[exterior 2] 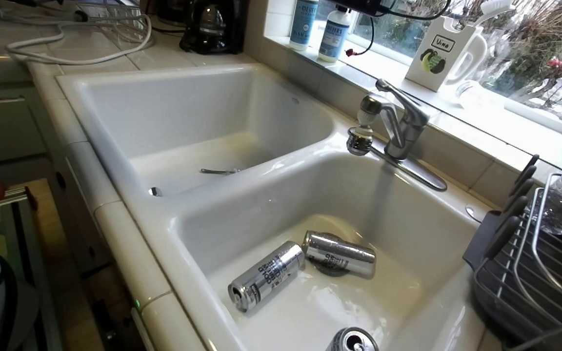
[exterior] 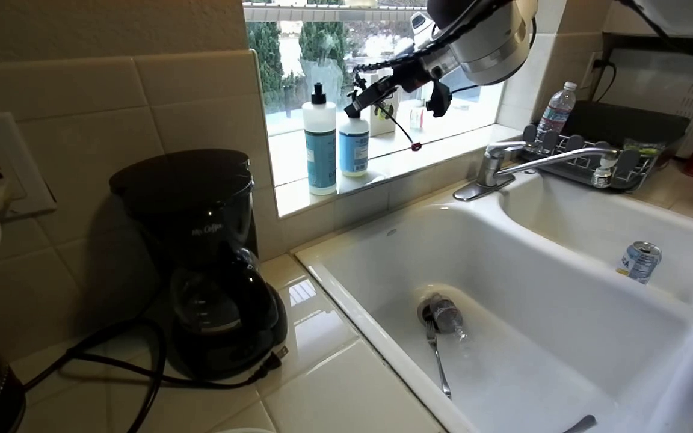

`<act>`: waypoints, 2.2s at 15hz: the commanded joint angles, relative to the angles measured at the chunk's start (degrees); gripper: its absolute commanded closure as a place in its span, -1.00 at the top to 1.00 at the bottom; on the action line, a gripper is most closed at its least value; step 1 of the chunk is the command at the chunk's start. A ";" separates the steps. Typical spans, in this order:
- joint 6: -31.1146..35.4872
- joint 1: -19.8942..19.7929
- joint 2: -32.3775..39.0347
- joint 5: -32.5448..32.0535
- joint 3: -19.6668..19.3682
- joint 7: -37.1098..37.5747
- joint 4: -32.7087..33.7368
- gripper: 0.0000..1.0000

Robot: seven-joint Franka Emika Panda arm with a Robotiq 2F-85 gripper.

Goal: Put the pump bottle on the left side of the counter.

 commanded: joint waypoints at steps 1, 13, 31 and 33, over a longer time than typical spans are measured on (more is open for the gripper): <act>-2.34 -2.14 2.19 3.03 2.15 -2.66 3.52 -0.88; 5.71 5.24 -15.46 -7.54 -1.12 1.65 -17.15 -0.85; 29.19 25.52 -38.74 -19.61 4.15 19.10 -49.65 -0.85; 27.92 29.71 -38.16 -13.56 2.05 14.03 -47.53 -0.85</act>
